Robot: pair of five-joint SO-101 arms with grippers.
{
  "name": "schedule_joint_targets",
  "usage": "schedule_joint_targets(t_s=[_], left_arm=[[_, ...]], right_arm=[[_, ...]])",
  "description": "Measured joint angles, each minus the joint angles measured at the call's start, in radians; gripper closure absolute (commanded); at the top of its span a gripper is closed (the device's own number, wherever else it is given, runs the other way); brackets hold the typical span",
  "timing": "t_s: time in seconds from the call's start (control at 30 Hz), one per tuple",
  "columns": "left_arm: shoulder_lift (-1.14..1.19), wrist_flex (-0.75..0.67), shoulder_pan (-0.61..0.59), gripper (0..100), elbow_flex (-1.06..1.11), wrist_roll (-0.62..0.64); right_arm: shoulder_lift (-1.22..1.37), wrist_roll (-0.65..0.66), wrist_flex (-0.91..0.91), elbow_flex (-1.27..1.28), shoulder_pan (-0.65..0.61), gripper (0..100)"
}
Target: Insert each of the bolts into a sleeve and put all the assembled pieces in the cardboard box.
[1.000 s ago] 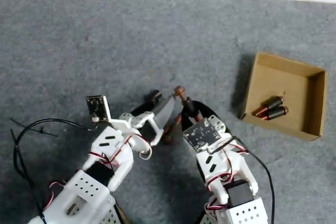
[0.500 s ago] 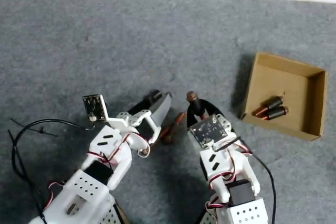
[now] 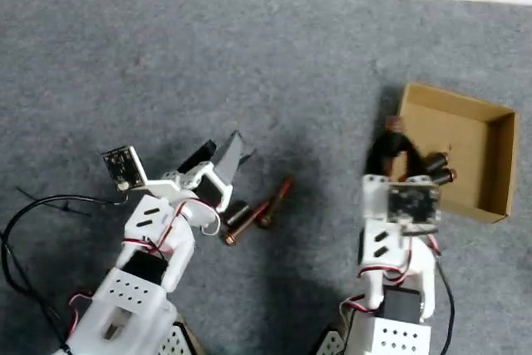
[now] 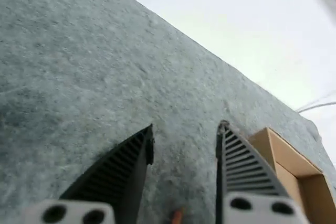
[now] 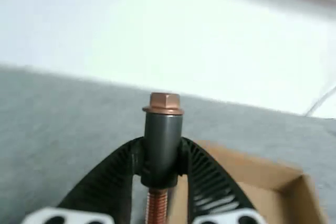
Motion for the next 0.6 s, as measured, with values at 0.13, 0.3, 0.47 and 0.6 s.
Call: schedule_joint_targets(t_s=[0.13, 0.3, 0.47, 0.6], left_arm=[[0.0, 0.003, -0.026, 81, -0.006, -0.002], [-0.112, 0.153, -0.038, 81, -0.038, -0.005], [-0.388, 0.463, -0.04, 81, -0.046, -0.002], [-0.626, 0.615, -0.04, 81, -0.005, -0.012]], right_arm=[[0.0, -0.003, -0.023, 0.0, 0.041, 99.4], [0.041, -0.005, -0.025, 0.0, 0.051, 99.3], [0.318, -0.008, -0.031, -0.055, 0.054, 99.3], [0.631, -0.023, -0.031, -0.224, 0.051, 99.3]])
